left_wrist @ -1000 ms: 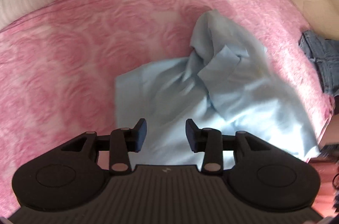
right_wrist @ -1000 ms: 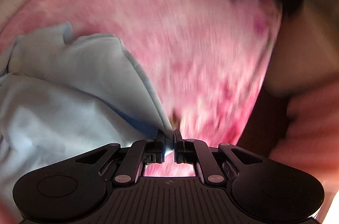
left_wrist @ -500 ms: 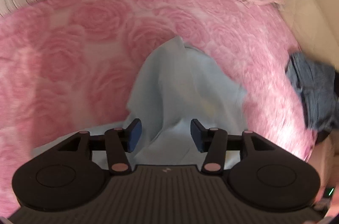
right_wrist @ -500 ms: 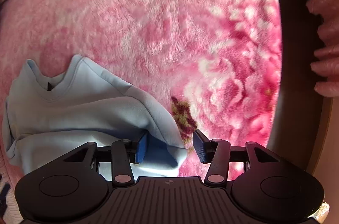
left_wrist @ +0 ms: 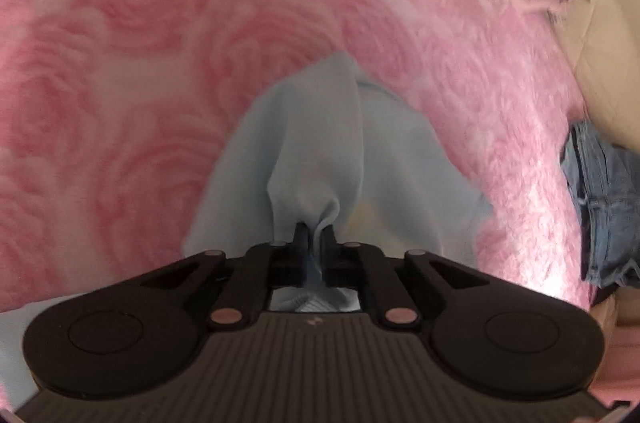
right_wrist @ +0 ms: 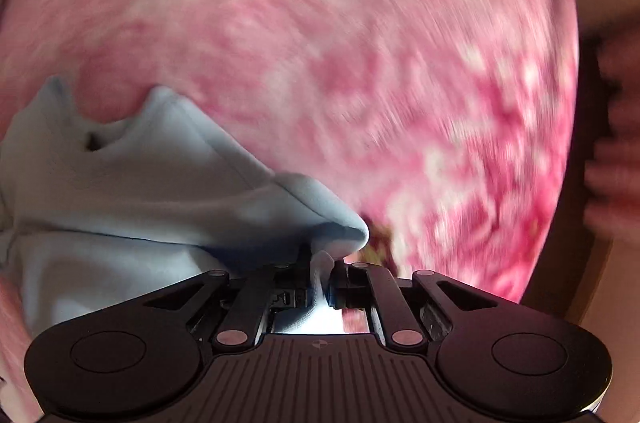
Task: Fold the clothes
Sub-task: 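Lift the sweatshirt with both grippers and shake it out above the bed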
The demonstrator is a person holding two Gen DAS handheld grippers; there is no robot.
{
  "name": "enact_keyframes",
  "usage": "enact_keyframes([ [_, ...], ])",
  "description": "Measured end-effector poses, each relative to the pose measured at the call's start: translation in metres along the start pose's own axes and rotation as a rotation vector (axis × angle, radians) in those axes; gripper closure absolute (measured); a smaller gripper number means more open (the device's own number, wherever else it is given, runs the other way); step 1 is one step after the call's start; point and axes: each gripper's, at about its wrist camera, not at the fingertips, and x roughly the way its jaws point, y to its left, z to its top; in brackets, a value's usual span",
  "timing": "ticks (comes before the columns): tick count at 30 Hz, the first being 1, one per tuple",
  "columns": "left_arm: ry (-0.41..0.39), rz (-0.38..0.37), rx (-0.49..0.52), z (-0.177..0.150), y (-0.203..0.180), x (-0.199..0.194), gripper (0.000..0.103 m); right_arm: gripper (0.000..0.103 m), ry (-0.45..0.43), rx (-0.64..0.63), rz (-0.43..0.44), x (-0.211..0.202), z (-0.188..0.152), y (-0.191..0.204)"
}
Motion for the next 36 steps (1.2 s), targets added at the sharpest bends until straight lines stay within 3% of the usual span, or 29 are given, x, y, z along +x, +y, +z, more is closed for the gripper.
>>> enact_keyframes([
  [4,-0.176,0.128,0.027,-0.019,0.029,-0.071,0.100,0.099,-0.188,-0.206,0.035,-0.041,0.009,0.042],
  [7,-0.276,0.188,-0.055,-0.045,0.064,-0.141,0.101,0.099,-0.363,-0.424,0.092,-0.081,0.016,0.088],
  [11,-0.415,0.300,-0.130,-0.091,0.092,-0.241,0.101,0.099,-0.493,-0.578,0.211,-0.130,0.020,0.135],
  [15,-0.562,0.394,-0.191,-0.137,0.093,-0.338,0.101,0.099,-0.568,-0.666,0.342,-0.169,0.024,0.168],
  [25,-0.882,0.619,-0.274,-0.250,0.071,-0.530,0.101,0.099,-0.732,-1.037,0.593,-0.293,-0.036,0.194],
  [32,-1.013,0.681,-0.295,-0.291,0.058,-0.614,0.101,0.099,-0.813,-1.307,0.709,-0.372,-0.087,0.176],
  [36,-1.068,0.692,-0.270,-0.284,0.063,-0.644,0.101,0.099,-0.863,-1.390,0.774,-0.412,-0.108,0.176],
])
